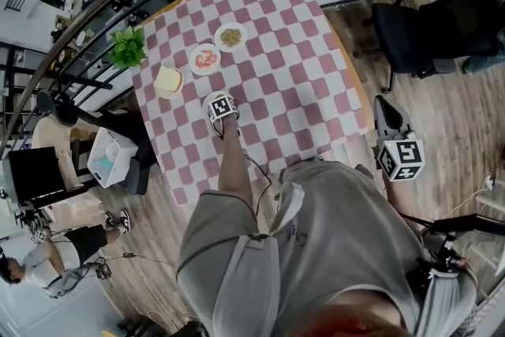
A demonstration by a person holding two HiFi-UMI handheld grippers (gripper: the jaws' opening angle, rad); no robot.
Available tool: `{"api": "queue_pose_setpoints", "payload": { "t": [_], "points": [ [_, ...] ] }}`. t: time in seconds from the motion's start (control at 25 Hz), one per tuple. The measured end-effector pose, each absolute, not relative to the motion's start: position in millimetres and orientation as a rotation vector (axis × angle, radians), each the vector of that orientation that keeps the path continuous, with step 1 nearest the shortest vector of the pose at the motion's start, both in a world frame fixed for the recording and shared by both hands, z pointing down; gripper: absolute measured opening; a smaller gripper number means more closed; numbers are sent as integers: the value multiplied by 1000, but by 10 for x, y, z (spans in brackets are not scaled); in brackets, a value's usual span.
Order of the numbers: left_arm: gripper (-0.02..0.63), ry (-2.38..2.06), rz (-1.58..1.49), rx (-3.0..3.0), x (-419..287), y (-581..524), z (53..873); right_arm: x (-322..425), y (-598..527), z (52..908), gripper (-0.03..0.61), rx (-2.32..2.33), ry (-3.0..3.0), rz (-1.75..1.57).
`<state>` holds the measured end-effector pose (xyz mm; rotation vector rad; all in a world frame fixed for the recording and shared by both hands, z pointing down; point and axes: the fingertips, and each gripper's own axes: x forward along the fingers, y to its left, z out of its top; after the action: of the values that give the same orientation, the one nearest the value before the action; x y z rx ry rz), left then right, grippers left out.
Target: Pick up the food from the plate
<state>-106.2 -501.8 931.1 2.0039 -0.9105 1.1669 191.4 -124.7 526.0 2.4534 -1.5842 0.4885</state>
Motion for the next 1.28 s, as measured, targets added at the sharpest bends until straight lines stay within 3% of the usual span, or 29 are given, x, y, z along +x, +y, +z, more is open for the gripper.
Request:
{"api": "queue_pose_setpoints", "payload": {
  "t": [0.6,0.96,1.16,1.28],
  "points": [
    [371,-941,1060,2085,-1299,-4955,8834,1973,-1466,5175,17,2419,-1689,441],
    [371,-745,1216,2477,-1167,-4745,7882,1621,-2002,5318,17,2216,-1916,446],
    [371,-677,1446,2667,-1307,-4592,7401,1393,-2283,5356,17,2123,-2032,427],
    [371,-693,1412,2724,-1323,-4569,7216,1305,-2382,5390,17,2090,-2069,431]
  ]
}}
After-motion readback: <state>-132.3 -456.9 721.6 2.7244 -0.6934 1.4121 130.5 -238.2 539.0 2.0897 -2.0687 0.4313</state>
